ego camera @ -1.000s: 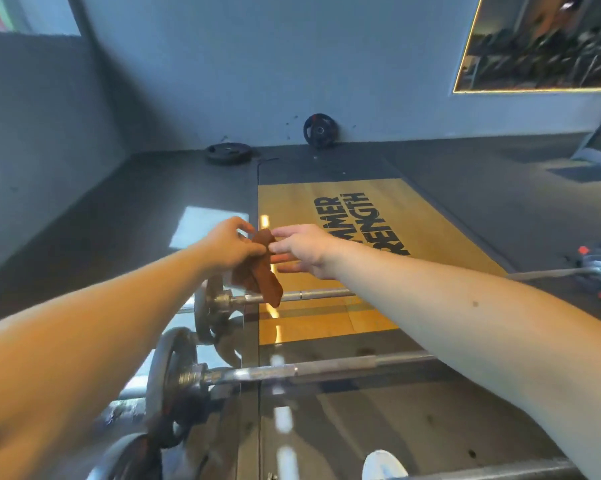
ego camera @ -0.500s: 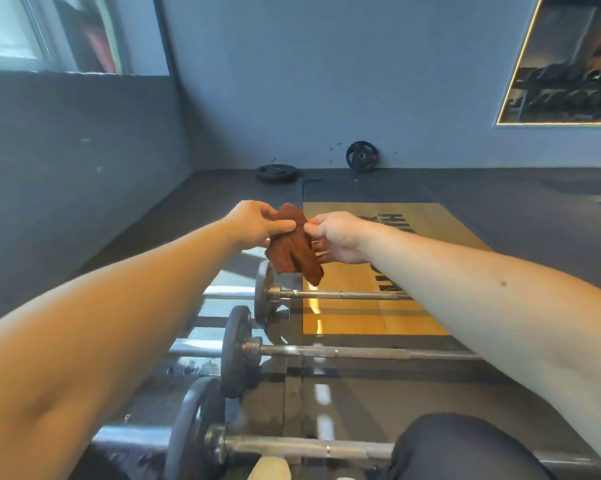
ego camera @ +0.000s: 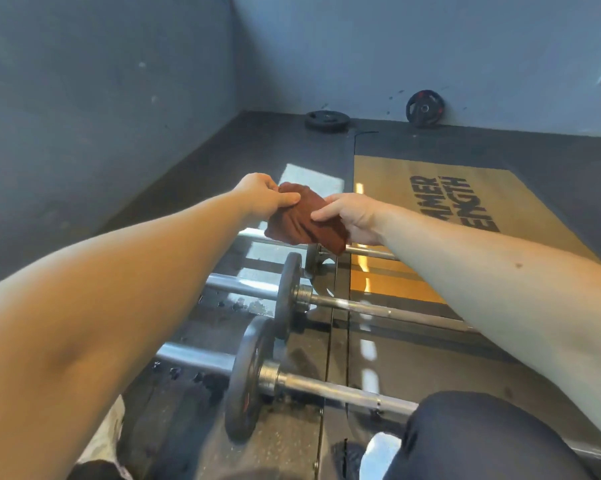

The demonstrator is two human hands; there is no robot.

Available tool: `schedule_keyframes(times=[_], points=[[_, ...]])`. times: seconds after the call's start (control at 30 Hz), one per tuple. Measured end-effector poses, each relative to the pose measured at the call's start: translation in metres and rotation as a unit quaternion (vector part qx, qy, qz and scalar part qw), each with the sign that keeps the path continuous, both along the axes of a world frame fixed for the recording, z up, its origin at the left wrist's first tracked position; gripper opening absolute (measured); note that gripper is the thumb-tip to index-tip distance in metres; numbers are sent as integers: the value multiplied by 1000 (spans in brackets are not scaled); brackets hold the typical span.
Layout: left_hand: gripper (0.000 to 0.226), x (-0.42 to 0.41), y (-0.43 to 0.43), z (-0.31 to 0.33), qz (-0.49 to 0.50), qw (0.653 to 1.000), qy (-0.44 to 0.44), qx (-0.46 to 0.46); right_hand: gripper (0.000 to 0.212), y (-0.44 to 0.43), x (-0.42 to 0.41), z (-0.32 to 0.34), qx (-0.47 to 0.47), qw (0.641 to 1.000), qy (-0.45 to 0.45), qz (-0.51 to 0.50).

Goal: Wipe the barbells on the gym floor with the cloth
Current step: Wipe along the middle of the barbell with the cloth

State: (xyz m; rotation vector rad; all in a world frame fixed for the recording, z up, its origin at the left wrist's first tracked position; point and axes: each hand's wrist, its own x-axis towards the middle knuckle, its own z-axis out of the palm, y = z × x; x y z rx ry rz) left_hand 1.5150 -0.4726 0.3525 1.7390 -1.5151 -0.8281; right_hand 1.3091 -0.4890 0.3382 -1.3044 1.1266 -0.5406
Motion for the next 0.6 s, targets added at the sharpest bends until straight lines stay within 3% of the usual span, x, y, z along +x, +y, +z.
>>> schedule_keyframes(times=[0.23, 0.37, 0.6], points=[[38, 68, -33, -23, -13, 1000, 1, 13, 34, -31, 62, -6, 8, 998, 39, -43], [60, 95, -57, -26, -34, 999, 18, 17, 44, -54, 85, -9, -100, 983, 92, -120], [40, 109, -70, -8, -87, 995, -36, -9, 9, -60, 104, -8, -268, 911, 286, -125]])
